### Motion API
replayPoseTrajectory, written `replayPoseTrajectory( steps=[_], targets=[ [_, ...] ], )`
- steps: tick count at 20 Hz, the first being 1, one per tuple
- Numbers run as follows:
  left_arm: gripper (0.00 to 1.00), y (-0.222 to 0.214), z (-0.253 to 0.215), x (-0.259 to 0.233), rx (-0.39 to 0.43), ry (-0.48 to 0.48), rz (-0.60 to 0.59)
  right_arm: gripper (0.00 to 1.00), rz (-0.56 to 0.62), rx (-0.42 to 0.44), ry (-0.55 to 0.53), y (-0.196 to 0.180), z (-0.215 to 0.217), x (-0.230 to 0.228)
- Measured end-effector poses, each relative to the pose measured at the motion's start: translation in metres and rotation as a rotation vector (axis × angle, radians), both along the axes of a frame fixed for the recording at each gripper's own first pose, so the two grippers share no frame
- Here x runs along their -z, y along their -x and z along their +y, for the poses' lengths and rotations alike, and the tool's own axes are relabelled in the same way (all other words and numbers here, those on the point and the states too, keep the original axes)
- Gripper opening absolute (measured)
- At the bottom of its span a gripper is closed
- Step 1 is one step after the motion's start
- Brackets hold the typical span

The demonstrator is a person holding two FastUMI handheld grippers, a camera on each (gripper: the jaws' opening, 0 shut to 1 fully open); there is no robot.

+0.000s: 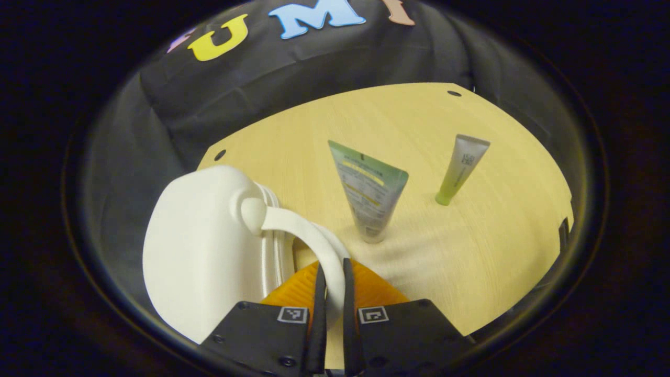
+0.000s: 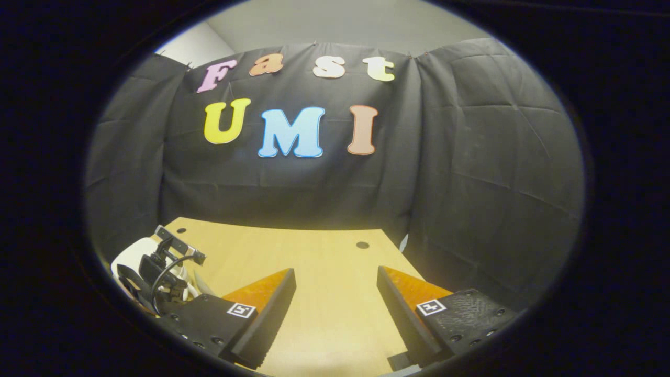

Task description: First open the suitcase, pack the skin care products into it, and then close the suitcase.

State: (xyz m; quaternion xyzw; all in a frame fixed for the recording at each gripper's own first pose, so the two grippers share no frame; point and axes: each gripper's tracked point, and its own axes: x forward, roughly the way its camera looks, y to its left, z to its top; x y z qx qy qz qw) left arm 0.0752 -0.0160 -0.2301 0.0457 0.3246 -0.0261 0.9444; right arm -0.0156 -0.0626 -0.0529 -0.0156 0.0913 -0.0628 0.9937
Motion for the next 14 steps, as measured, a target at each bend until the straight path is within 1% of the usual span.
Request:
replayPoseTrajectory(
  steps=[5,8,10,12,14],
  targets=[
    [0.21,0.011,0.018,-0.05,0.011,0.006,-0.081,0.95,-0.008,-0.026,-0.001,-0.012,0.011,-0.004],
    [0.21,0.025,0.045,-0.096,0.024,0.019,-0.111,0.95,-0.011,-0.042,-0.01,-0.02,0.021,-0.003],
    [0.2,0.036,0.073,-0.125,0.039,0.024,-0.125,0.95,-0.012,-0.053,-0.016,-0.024,0.029,-0.001],
    [0.2,0.047,0.107,-0.155,0.034,0.029,-0.146,0.95,-0.008,-0.057,-0.03,-0.029,0.036,0.002],
    [0.2,0.059,0.158,-0.192,0.008,-0.012,-0.188,0.95,-0.003,-0.058,-0.051,-0.033,0.042,0.007]
  ],
)
